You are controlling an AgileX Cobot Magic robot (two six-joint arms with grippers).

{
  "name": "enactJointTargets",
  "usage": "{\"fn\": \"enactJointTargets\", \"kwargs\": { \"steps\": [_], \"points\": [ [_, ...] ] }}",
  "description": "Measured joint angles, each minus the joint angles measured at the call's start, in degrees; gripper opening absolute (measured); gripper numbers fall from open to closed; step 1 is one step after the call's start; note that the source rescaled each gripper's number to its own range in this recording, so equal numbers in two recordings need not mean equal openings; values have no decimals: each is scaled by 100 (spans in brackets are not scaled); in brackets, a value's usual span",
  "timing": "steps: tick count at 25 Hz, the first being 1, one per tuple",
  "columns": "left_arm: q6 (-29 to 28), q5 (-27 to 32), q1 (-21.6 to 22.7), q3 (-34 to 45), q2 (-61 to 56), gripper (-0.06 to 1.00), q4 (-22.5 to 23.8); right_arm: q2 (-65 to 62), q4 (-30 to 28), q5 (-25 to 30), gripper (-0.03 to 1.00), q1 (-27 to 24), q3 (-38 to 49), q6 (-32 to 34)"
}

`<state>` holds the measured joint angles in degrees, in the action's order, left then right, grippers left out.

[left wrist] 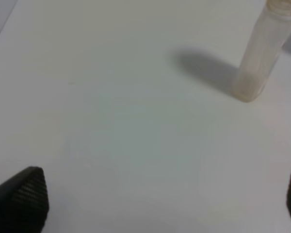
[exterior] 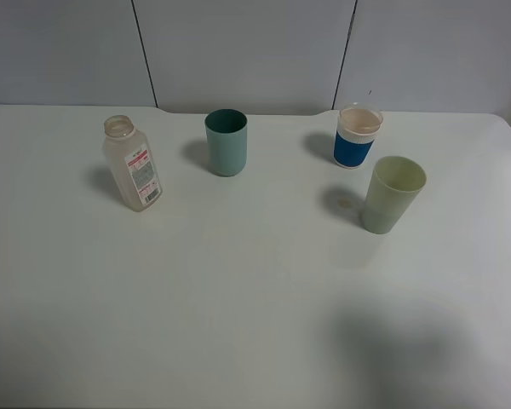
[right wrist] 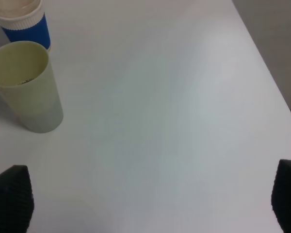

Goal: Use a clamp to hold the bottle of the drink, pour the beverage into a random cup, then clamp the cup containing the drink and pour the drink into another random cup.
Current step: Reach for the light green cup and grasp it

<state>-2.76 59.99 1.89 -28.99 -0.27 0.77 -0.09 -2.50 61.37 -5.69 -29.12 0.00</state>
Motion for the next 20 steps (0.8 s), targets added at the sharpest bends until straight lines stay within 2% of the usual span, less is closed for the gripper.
{"fn": "enactJointTargets", "kwargs": {
  "steps": [4, 9, 10, 12, 20],
  "points": [
    [0, 0, 0, 0, 0, 100, 0, 317, -87, -96, 95, 0, -35, 0],
    [0, 0, 0, 0, 0, 100, 0, 1242, -151, -796, 95, 0, -284, 0],
    [0, 0, 0, 0, 0, 100, 0, 1752, -151, -1131, 95, 0, -414, 0],
    [0, 0, 0, 0, 0, 100, 0, 2269, -151, -1448, 95, 0, -545, -54],
    [0, 0, 0, 0, 0, 100, 0, 3838, -213, -3060, 95, 0, -893, -387]
  ]
}}
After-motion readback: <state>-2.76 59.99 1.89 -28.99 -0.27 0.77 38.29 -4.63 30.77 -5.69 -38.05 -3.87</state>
